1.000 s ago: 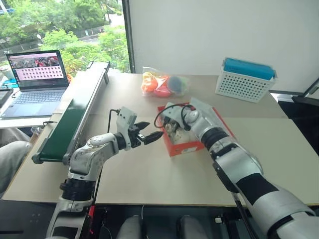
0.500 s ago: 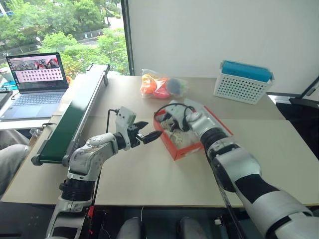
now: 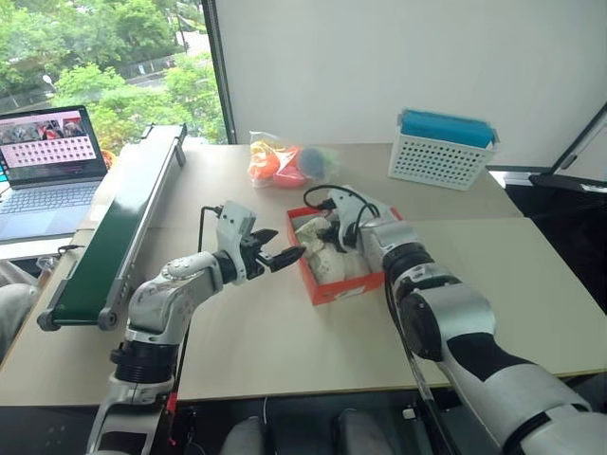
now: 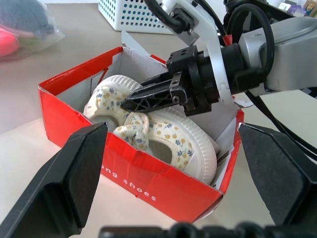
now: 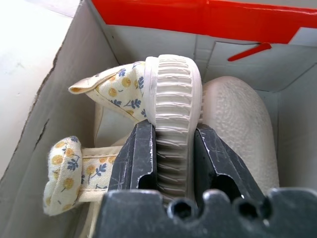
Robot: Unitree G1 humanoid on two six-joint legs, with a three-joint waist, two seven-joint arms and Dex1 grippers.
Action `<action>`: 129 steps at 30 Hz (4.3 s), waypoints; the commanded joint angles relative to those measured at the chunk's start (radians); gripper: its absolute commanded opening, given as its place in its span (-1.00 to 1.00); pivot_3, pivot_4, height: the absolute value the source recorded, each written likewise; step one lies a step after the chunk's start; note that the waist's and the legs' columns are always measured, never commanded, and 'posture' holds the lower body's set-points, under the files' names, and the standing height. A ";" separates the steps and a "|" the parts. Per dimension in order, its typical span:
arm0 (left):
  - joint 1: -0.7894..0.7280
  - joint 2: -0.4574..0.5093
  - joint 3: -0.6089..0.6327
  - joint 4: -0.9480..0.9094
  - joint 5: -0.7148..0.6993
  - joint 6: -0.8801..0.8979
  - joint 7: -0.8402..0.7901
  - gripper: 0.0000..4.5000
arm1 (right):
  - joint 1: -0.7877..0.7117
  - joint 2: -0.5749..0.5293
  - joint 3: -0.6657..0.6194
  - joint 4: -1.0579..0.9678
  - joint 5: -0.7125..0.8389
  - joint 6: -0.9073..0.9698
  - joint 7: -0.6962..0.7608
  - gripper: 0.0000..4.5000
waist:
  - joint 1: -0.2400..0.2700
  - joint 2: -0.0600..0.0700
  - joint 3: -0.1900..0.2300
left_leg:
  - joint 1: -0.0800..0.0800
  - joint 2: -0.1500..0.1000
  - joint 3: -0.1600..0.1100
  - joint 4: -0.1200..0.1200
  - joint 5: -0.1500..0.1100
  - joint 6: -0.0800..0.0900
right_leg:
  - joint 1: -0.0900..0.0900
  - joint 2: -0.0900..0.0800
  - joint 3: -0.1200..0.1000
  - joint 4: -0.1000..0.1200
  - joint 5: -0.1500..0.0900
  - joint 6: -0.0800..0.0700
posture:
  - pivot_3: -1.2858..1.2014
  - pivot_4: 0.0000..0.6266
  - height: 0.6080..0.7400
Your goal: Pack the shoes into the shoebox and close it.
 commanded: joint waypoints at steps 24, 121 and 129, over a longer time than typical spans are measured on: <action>0.008 0.000 0.017 -0.065 -0.010 0.024 0.020 1.00 | 0.164 0.071 -0.024 0.077 0.004 -0.008 -0.005 0.35 | 0.001 -0.002 -0.006 | 0.018 0.001 -0.003 -0.010 -0.007 -0.012 | 0.015 -0.002 -0.001 -0.004 -0.005 -0.001 | 0.03 -0.52 0.46; -0.123 0.040 -0.085 0.185 0.165 -0.326 -0.311 1.00 | 0.652 -0.081 -0.613 -1.534 1.093 0.381 -0.216 -0.97 | 0.050 0.007 0.035 | -0.037 -0.001 0.006 0.008 0.003 0.004 | -0.033 0.012 0.002 0.007 0.001 0.008 | 0.03 -0.52 0.46; -0.107 0.059 -0.060 0.148 0.160 -0.304 -0.275 1.00 | 0.691 -0.311 -0.180 -1.577 1.026 0.533 -0.031 -0.97 | 0.049 0.006 0.035 | -0.036 -0.001 0.006 0.009 0.003 0.004 | -0.033 0.013 0.002 0.006 0.002 0.007 | 0.03 -0.52 0.46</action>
